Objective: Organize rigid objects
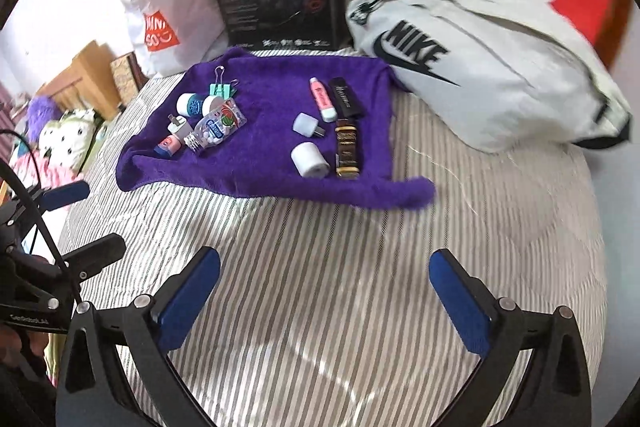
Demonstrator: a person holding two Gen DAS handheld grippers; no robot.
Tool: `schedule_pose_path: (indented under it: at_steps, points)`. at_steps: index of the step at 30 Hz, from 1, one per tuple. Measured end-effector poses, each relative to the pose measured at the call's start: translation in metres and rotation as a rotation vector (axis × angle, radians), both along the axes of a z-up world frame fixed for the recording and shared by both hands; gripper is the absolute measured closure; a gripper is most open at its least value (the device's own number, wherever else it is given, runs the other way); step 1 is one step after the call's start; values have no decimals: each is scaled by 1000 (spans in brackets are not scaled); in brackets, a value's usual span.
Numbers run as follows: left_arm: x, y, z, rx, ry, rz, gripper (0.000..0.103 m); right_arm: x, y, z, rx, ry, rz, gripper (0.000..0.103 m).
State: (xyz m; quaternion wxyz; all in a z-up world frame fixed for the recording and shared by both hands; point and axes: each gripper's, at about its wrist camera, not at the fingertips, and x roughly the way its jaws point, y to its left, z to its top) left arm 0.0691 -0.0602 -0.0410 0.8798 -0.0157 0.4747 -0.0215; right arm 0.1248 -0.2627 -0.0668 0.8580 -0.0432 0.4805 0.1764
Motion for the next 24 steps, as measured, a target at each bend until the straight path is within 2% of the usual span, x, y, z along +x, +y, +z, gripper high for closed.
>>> schedule_pose_path:
  at_steps: [4,9,13,24]
  points:
    - [-16,-1,11,44,-20,61,1,-22,-11,8,-3,-3,-61,0]
    - [-33,2,20,28,-52,118,1,-40,-19,13,-13,7,-106,0]
    - [-41,0,23,44,-57,120,1,-49,-19,14,-45,13,-114,0]
    - [-57,2,36,66,-79,111,1,-63,-18,23,-44,-5,-121,0]
